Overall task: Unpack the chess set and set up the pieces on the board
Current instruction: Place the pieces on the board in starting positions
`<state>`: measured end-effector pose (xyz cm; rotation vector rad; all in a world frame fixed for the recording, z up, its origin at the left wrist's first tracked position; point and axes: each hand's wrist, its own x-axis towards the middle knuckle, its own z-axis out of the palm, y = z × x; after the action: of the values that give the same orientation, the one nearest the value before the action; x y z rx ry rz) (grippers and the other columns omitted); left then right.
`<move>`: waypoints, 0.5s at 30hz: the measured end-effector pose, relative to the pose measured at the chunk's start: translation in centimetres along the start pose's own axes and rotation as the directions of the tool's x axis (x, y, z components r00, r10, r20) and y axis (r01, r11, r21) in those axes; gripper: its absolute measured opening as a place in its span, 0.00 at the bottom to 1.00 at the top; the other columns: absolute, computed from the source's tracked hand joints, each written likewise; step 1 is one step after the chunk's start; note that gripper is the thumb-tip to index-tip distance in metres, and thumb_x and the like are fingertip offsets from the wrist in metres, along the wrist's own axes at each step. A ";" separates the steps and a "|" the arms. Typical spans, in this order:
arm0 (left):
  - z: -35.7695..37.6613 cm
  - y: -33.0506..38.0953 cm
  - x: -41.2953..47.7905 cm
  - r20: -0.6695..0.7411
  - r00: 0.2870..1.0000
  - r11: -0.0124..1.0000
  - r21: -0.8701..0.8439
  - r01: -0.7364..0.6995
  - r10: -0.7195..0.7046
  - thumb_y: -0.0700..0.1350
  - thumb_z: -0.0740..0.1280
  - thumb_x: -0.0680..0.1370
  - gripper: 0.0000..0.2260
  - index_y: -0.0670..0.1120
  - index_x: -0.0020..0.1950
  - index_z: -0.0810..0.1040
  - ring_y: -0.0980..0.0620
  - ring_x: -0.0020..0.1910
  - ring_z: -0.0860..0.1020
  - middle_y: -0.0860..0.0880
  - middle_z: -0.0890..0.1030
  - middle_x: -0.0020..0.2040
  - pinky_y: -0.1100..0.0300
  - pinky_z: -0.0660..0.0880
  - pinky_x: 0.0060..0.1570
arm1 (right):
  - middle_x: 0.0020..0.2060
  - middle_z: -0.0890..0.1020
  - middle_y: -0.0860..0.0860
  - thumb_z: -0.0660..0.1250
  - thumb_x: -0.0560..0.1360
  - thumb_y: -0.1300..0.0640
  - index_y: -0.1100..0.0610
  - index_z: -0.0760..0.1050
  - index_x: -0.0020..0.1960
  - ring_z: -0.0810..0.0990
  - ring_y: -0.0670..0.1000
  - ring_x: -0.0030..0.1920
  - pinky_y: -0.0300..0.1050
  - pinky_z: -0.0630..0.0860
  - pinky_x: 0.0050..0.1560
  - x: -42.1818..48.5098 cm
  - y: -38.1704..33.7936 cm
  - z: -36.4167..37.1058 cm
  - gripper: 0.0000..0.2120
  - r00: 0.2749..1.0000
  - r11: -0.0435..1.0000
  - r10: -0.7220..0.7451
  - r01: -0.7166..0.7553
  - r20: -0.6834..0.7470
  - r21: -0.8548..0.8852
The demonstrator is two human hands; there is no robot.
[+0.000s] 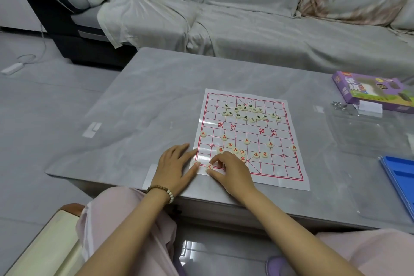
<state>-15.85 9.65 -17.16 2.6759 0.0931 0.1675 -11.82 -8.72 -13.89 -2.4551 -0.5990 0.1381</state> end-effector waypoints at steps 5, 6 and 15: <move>0.0 0.1 0.0 0.005 1.000 1.000 -0.010 0.012 -0.011 0.68 0.41 0.72 0.32 0.58 0.71 0.65 0.53 0.72 0.58 0.54 0.63 0.72 0.56 0.53 0.71 | 0.42 0.75 0.44 0.68 0.74 0.48 0.49 0.77 0.53 0.73 0.45 0.44 0.37 0.69 0.43 0.2 0.0 0.0 0.09 1.000 1.000 0.016 -0.016 0.010 0.021; 0.0 0.1 0.0 0.006 1.000 1.000 -0.014 0.014 -0.014 0.68 0.41 0.72 0.32 0.58 0.71 0.65 0.53 0.72 0.57 0.54 0.63 0.72 0.57 0.53 0.71 | 0.43 0.75 0.44 0.68 0.74 0.48 0.49 0.77 0.53 0.73 0.45 0.44 0.37 0.69 0.44 0.2 0.0 0.0 0.09 1.000 1.000 0.015 -0.015 0.010 0.021; -0.3 0.0 0.1 -0.005 1.000 0.994 -0.112 -0.020 0.019 0.73 0.45 0.69 0.35 0.58 0.70 0.66 0.53 0.71 0.59 0.54 0.65 0.72 0.56 0.54 0.70 | 0.41 0.74 0.44 0.69 0.73 0.48 0.50 0.77 0.53 0.72 0.45 0.41 0.39 0.69 0.40 1.4 0.7 -1.4 0.11 0.983 0.996 0.092 -0.088 -0.158 0.030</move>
<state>-15.75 9.80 -16.88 2.5656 0.0569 0.1791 -9.93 -9.34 -13.06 -2.4435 -0.4153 -0.0161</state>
